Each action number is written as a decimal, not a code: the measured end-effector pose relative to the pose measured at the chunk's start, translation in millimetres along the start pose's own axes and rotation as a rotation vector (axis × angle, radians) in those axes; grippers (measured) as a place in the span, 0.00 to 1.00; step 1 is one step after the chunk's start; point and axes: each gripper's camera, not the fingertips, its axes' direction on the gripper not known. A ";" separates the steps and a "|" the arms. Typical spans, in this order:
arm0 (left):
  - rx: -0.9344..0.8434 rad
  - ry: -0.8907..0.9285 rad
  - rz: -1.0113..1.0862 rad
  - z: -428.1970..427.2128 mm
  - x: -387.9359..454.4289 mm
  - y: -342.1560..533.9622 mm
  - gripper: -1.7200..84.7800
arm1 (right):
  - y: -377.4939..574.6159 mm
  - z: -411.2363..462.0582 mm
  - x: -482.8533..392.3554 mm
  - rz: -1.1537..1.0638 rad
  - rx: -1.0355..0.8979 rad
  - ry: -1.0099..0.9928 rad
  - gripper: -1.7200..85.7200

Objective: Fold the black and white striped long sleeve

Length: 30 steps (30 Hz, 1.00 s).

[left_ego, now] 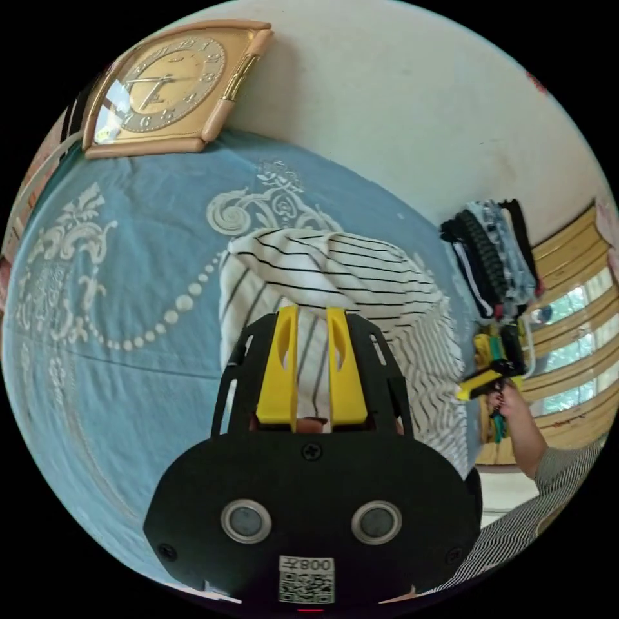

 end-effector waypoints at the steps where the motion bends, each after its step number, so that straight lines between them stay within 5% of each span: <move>1: -0.024 -0.071 -0.019 6.2 2.0 -10.0 0.09 | -1.4 1.7 -1.0 -0.007 0.002 -0.002 0.02; 16: 0.137 -0.081 -0.061 -26.2 21.5 -54.1 0.02 | -26.3 -9.8 -24.4 -0.074 0.071 -0.025 0.02; 30: 0.045 -0.137 -0.117 -4.2 8.4 -88.3 0.03 | -107.5 -26.5 -12.0 0.006 0.037 0.121 0.03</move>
